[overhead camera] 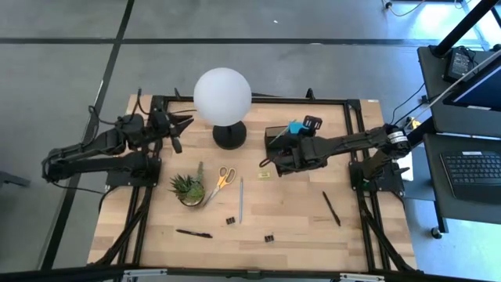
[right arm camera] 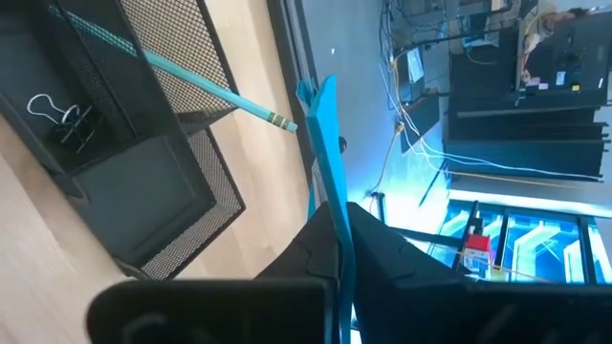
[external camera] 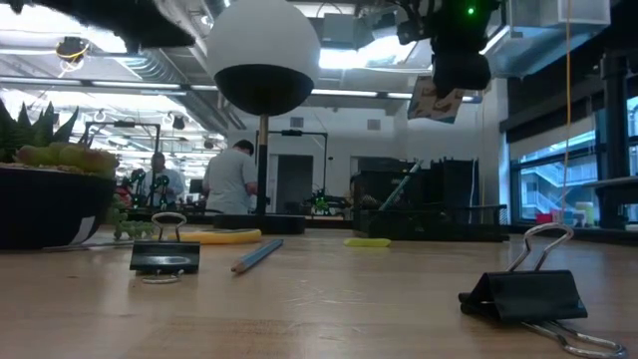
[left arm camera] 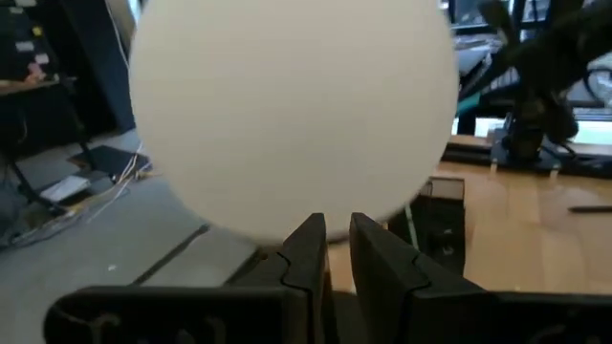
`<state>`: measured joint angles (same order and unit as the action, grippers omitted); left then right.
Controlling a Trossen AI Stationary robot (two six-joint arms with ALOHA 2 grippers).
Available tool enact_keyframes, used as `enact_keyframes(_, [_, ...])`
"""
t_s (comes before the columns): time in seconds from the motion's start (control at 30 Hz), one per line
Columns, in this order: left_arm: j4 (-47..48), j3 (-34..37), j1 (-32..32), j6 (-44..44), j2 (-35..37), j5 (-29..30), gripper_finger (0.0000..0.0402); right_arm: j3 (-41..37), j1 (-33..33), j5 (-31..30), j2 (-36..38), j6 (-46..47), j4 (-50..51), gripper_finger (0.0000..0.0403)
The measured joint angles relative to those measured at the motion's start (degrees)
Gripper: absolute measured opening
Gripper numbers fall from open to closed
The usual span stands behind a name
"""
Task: Pick and place office supplies into organizer
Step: Put the blue sticky note into the desk organizer
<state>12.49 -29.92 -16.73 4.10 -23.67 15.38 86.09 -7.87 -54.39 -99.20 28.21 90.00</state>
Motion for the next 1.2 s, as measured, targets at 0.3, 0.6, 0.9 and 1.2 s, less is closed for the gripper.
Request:
enact_keyframes(0.3, [-8.01, 10.59, 0.0, -2.23, 4.75, -0.01, 0.0047, -6.39, 2.5, -0.04, 0.0, 0.17, -0.58, 0.0014])
enact_keyframes(0.6, [-8.09, 15.84, 0.0, -6.1, 6.55, 0.16, 0.0047, -15.15, 4.92, -4.52, 0.0, 0.39, -4.44, 0.0014])
enact_keyframes(0.9, [-9.02, 19.57, 0.0, -9.54, 6.56, 0.17, 0.0047, -21.52, 8.6, -3.83, -0.02, -13.78, -16.26, 0.0014])
enact_keyframes(1.2, [-9.73, 20.31, 0.0, -9.54, 6.57, 0.19, 0.0047, -23.79, 10.26, 1.84, -0.02, -24.46, -25.59, 0.0014])
